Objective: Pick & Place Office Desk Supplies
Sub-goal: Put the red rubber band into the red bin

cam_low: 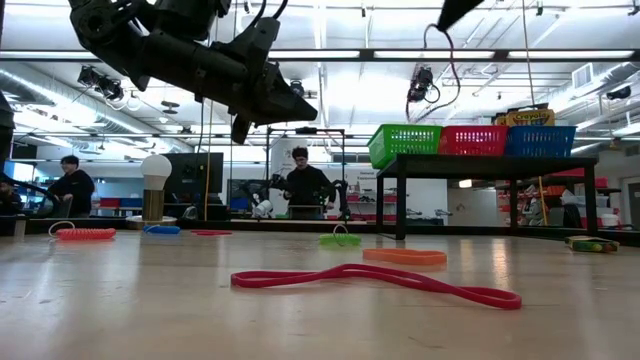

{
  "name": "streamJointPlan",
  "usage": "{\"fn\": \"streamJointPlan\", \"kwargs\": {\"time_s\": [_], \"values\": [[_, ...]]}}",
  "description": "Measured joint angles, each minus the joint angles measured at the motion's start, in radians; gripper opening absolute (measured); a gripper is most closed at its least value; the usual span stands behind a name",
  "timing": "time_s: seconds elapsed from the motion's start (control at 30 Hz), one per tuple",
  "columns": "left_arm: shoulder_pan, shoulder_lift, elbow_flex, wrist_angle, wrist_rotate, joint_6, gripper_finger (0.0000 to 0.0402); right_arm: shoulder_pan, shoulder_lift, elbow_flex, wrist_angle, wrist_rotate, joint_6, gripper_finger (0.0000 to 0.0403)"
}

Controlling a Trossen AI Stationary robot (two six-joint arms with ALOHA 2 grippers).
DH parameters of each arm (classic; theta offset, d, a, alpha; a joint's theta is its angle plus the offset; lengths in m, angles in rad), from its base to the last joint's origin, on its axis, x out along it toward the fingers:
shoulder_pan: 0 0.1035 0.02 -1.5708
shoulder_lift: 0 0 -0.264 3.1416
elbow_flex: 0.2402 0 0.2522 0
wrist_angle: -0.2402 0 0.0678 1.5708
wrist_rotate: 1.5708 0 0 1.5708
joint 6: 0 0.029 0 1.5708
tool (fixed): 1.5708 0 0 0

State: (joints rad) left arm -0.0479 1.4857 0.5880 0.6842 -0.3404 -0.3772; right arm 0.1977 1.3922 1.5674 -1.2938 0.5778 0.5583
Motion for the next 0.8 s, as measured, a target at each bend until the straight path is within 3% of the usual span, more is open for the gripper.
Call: {"fn": "streamJointPlan", "kwargs": {"time_s": [0.2,0.37,0.57,0.8], "values": [[0.0,0.0,0.0,0.0,0.0,0.027,0.0011,-0.189,0.0,0.177,-0.063,0.107,-0.056,0.0],[0.0,0.0,0.0,0.0,0.0,0.038,0.0011,-0.372,-0.001,0.253,-0.062,0.122,-0.12,0.0002],[0.0,0.0,0.0,0.0,-0.004,0.067,0.0011,-0.589,-0.001,0.208,-0.065,0.089,-0.161,0.0002],[0.0,0.0,0.0,0.0,-0.026,0.081,0.0011,-0.76,0.0,0.033,-0.033,-0.004,-0.124,0.0003]]}}
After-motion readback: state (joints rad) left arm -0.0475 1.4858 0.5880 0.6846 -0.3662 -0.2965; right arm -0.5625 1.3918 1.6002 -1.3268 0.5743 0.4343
